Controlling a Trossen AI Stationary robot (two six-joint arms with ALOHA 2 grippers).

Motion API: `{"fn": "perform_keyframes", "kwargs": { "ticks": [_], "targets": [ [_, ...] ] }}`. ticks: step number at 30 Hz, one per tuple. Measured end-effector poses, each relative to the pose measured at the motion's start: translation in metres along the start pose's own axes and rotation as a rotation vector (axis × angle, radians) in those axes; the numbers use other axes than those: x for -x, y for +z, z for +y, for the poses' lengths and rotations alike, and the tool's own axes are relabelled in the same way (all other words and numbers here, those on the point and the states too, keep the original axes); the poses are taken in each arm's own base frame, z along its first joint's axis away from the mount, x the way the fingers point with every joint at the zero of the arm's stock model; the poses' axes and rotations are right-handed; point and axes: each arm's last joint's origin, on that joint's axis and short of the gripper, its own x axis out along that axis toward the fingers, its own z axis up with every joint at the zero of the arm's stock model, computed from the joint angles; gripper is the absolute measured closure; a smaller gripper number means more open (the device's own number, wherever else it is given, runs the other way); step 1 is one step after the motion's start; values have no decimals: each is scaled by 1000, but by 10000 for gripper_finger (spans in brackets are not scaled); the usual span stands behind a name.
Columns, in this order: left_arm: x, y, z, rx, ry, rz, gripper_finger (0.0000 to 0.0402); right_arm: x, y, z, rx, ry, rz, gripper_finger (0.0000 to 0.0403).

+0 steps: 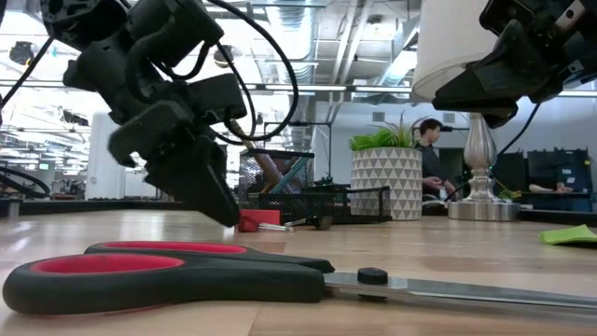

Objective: Pick and place office supplies into organizer
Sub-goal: Put the left black binder clip into the black desk organizer

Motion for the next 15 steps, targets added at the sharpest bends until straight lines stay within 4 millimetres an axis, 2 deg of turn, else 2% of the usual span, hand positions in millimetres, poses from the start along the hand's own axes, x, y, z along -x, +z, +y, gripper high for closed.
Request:
{"fn": "perform_keyframes", "kwargs": {
  "ticks": [6,15],
  "targets": [
    [0,1,4,12,88,-27,182,0,0,0,0,0,0,338],
    [-1,8,8,52,77,-81,182,0,0,0,0,0,0,338]
  ]
}}
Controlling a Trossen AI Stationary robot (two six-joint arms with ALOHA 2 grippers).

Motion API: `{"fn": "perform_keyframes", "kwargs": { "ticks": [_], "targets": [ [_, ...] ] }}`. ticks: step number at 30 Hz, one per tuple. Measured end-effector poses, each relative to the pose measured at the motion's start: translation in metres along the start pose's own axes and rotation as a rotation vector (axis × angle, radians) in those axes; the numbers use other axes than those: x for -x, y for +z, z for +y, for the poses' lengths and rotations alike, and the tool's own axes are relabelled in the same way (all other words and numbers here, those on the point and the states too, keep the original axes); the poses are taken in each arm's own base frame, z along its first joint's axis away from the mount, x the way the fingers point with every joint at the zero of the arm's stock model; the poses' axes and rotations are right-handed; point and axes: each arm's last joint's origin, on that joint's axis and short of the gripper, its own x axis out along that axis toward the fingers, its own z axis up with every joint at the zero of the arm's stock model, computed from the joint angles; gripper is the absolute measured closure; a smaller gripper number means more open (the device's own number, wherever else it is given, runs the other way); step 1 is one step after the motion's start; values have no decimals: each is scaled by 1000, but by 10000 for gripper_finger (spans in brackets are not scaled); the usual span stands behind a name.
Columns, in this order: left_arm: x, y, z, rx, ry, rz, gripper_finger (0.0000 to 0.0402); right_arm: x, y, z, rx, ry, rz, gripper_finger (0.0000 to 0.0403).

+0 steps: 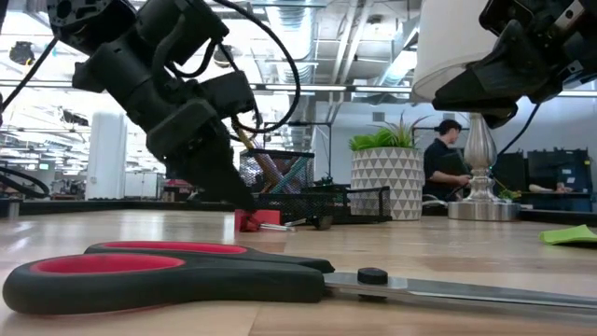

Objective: Pick and place office supplies into organizer
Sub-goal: Put the left black binder clip into the black desk organizer

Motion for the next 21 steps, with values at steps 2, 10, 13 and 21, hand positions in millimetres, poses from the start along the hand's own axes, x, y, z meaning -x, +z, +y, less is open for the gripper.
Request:
{"fn": "perform_keyframes", "kwargs": {
  "ticks": [2,10,13,21],
  "targets": [
    [0,2,-1,6,-9,-18,182,0,0,0,0,0,0,338],
    [-16,-11,-2,18,-11,22,182,0,0,0,0,0,0,338],
    [-19,-13,-2,22,1,26,182,0,-1,0,4,-2,5,338],
    [-19,-17,-9,23,-4,22,204,0,-1,-1,9,-5,12,338]
  ]
}}
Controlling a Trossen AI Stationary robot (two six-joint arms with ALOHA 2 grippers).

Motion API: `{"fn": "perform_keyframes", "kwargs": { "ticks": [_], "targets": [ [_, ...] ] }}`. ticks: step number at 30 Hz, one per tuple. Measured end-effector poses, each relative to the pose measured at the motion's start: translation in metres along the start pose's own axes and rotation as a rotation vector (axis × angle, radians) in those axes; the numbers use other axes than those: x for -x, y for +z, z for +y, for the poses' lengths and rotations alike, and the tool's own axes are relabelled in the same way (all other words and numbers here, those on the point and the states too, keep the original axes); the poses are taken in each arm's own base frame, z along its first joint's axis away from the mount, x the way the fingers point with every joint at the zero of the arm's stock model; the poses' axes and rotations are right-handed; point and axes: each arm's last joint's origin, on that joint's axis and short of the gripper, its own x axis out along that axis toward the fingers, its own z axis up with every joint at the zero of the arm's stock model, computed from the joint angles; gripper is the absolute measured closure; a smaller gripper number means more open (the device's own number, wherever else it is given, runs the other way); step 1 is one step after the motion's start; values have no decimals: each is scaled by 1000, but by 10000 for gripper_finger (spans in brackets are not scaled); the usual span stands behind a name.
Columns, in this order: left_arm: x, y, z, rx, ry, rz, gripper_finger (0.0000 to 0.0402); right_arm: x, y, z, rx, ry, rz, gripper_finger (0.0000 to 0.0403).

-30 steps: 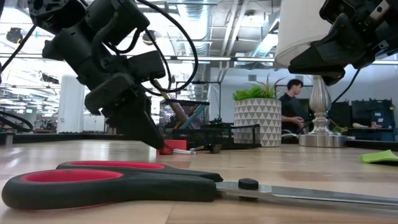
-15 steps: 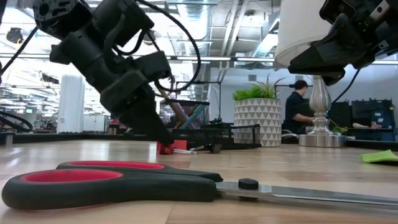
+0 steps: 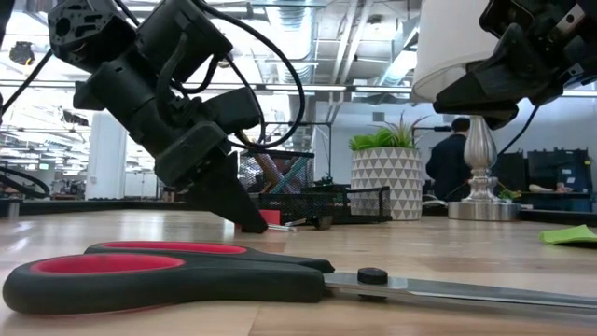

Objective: Pick and place office supplies into organizer
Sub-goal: Put the left black binder clip into the black desk organizer

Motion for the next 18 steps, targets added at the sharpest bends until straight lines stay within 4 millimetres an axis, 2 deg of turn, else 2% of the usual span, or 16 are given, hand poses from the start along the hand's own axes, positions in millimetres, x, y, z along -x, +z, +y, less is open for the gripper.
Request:
{"fn": "perform_keyframes", "kwargs": {
  "ticks": [6,10,15,18],
  "targets": [
    [0,-1,-1,43,13,3,268,0,0,0,0,0,0,338],
    [0,0,-1,100,19,-8,271,0,0,0,0,0,1,338],
    [-2,16,-12,99,-15,-25,271,0,0,0,0,0,0,338],
    [0,38,-23,81,-60,-91,271,0,0,0,0,0,0,338]
  ]
}}
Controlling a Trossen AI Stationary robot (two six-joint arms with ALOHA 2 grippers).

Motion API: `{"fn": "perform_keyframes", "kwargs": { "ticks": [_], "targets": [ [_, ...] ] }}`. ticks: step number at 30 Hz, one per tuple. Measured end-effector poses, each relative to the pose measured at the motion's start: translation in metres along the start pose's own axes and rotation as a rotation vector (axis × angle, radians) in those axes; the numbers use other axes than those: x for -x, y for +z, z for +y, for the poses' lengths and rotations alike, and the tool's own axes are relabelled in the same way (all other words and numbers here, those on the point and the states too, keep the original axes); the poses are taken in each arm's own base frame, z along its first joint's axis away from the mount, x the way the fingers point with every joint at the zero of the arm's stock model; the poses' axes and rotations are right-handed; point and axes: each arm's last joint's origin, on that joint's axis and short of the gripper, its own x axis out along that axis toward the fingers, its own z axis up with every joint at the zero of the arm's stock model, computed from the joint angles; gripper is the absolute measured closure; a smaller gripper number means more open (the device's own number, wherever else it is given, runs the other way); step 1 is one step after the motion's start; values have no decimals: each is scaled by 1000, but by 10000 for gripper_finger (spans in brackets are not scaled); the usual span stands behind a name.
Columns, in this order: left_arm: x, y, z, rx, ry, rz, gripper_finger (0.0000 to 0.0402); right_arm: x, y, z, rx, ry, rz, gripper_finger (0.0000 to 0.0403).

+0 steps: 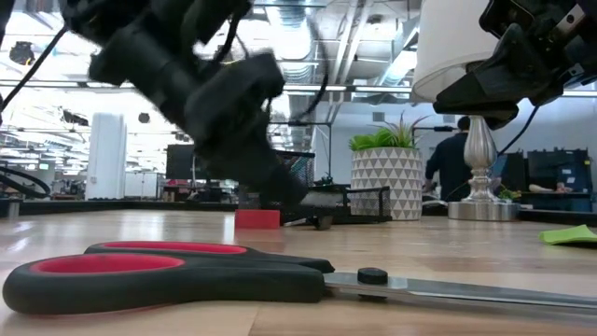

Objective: Pick and place office supplies into organizer
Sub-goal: Put the left black binder clip into the black desk organizer

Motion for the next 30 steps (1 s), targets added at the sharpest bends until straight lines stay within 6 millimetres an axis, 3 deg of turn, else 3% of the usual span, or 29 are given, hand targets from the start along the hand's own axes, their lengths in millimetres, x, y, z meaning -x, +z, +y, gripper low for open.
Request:
{"fn": "perform_keyframes", "kwargs": {
  "ticks": [6,13,22,30],
  "targets": [
    [-1,36,-6,-98,112,-61,268,0,0,0,0,0,0,338],
    [-1,63,15,-103,335,-10,270,0,0,0,-1,0,0,338],
    [-4,66,44,-38,430,40,268,0,0,0,0,2,0,338],
    [-4,65,57,-5,465,93,224,0,0,0,-3,2,0,338]
  ]
}}
